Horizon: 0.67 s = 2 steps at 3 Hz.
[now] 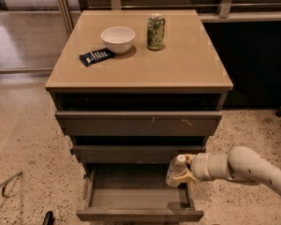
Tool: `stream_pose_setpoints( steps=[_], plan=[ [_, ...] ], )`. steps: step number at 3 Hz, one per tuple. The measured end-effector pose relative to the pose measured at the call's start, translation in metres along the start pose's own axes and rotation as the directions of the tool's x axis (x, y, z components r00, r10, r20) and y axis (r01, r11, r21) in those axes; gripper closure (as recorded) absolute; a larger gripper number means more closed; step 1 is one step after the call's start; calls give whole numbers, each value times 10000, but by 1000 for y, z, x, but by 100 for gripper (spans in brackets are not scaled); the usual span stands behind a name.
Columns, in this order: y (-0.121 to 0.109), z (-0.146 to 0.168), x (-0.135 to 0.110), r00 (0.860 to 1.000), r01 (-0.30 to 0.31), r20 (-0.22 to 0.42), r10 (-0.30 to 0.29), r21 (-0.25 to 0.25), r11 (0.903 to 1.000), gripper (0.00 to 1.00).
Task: Place blue plastic bottle into bottom drawer
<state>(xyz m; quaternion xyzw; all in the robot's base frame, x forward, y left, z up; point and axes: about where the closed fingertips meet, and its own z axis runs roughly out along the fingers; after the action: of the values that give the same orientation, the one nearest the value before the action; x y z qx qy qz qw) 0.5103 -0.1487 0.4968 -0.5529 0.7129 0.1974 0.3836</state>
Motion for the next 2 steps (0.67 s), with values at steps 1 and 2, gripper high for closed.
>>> stream_pose_setpoints(
  steps=[1, 2],
  plan=[
    [7, 42, 35, 9998, -191, -74, 189, -255, 9995, 100],
    [14, 87, 82, 9977, -606, -342, 582, -749, 9954, 100]
  ],
)
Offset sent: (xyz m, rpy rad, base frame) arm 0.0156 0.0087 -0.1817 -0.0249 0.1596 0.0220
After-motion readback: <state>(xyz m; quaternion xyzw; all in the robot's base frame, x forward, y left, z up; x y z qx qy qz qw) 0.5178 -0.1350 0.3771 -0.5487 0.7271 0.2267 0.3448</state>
